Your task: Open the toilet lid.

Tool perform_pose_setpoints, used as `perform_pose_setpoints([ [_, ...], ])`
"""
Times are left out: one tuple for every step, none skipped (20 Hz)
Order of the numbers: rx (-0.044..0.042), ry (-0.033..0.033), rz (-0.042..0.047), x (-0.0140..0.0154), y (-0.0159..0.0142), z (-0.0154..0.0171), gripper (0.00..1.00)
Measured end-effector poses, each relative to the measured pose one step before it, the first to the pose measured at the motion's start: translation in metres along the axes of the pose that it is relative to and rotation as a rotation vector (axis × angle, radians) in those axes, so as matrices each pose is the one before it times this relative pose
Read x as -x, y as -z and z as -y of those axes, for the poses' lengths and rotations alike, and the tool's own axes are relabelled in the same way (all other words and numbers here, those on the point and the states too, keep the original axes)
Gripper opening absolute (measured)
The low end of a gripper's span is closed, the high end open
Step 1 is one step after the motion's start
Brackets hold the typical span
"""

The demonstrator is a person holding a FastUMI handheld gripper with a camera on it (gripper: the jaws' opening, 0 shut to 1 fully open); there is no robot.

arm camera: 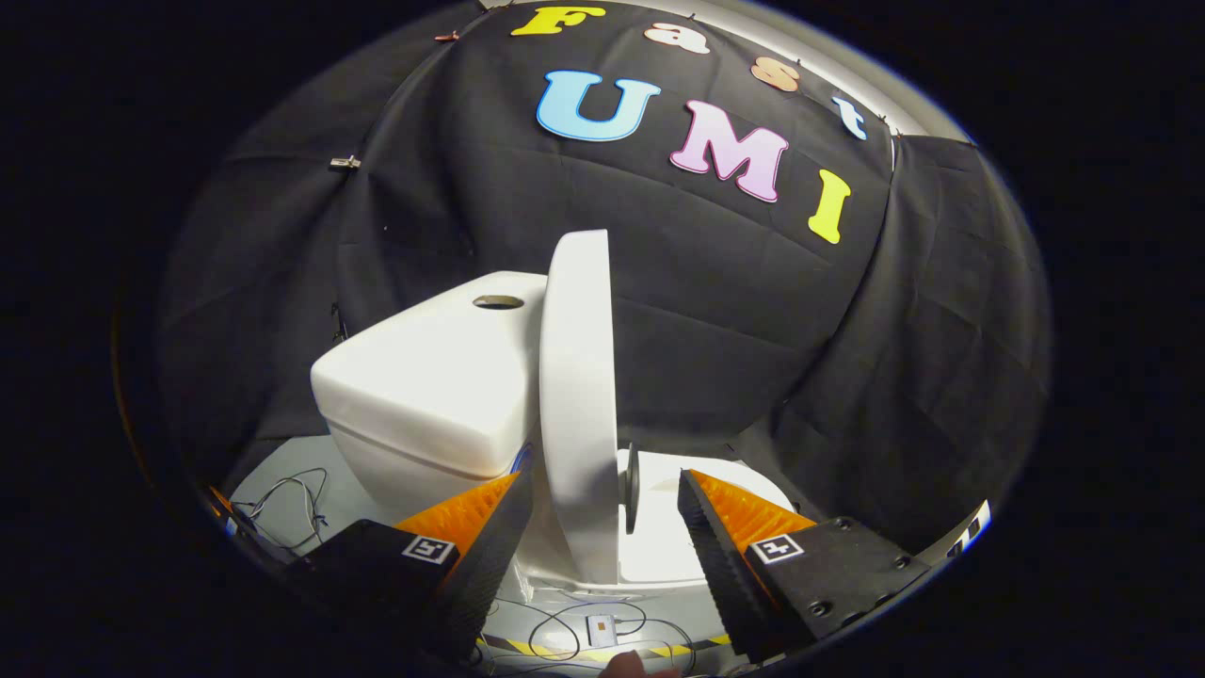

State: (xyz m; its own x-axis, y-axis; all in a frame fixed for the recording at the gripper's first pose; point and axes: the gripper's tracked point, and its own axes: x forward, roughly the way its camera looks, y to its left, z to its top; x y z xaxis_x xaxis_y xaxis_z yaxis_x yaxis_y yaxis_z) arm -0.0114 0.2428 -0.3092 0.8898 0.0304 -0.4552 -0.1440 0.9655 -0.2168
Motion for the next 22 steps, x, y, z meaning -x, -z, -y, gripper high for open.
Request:
perform_pose_setpoints([
  [-0.00715,-0.01167,0.00774,0.00243,-0.00475,0.00019,0.98],
  [-0.00929,-0.01135,0.00627,0.00211,-0.00468,0.00095,0.98],
  [-0.00934,-0.01047,0.00407,0.00346,-0.00561,0.00312,0.98],
  [-0.01632,-0.0126,0.00986,0.00409,-0.0089,0.00208,0.99],
  [-0.01277,-0.0084,0.00695,0.0039,-0.00791,0.00295,0.99],
  [-0.01248,-0.00704,0.00881,0.00285,-0.01116,0.00377,0.99],
  [-0.01082,-0.00783,0.01301,0.00476,-0.01172,0.00382,0.99],
  [-0.00655,-0.00348,0.01272,0.00421,-0.01068,0.0034,0.99],
  [-0.00668,-0.00033,0.0165,0.00419,-0.01209,0.00612,0.99],
  [-0.00466,-0.00412,0.01543,0.00314,-0.01251,0.00424,0.99],
  [-0.00428,-0.00527,0.01079,0.0039,-0.01078,0.00459,0.99],
  [-0.0065,-0.00407,0.00921,0.00237,-0.00824,0.00364,0.99],
  [-0.00746,-0.00441,0.00608,0.00469,-0.00771,0.00456,0.99],
  [-0.01117,-0.00173,0.00803,0.00337,-0.00869,0.00454,0.99],
  [-0.01115,-0.00348,0.00988,0.0044,-0.00886,0.00512,0.99],
  [-0.00926,0.0002,0.00809,0.00393,-0.00925,0.00471,0.99],
  [-0.00663,0.0005,0.01003,0.00465,-0.00831,0.00542,0.99],
  [-0.00479,0.00365,0.01075,0.00356,-0.00925,0.00639,0.99],
  [-0.00449,0.00343,0.01623,0.00441,-0.00983,0.00689,0.99],
  [-0.003,0.00764,0.0145,0.00336,-0.00931,0.00711,0.99],
  [-0.0073,0.00555,0.01207,0.0038,-0.00674,0.00745,0.99],
  [-0.0107,0.00255,0.00993,0.00294,-0.00632,0.00505,0.99],
])
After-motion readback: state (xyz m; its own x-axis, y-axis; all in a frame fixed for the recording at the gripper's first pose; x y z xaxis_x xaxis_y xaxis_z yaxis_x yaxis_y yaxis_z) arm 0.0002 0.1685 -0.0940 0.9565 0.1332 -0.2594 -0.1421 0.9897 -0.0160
